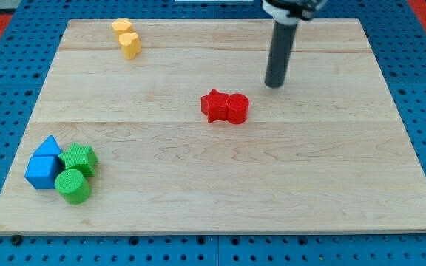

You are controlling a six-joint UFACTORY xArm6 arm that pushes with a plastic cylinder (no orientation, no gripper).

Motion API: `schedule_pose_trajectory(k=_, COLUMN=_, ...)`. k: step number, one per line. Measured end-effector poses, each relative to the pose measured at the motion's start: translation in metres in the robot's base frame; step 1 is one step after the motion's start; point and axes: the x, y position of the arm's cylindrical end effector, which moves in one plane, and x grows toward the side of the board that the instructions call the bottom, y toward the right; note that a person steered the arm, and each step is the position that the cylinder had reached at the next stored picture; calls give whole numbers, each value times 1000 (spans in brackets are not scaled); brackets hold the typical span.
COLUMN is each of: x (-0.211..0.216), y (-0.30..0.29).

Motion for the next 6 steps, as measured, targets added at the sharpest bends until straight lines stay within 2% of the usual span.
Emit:
schedule_pose_trajectory(k=2, x=-126, y=-101)
schedule_pose_trajectory(k=3, x=-148, y=-149)
schedule_pose_trajectory(k=4, x=-148, y=-185)
schedule_pose_trajectory(k=5, x=-149, y=-272)
schedule_pose_trajectory(k=6, x=-149, y=-315)
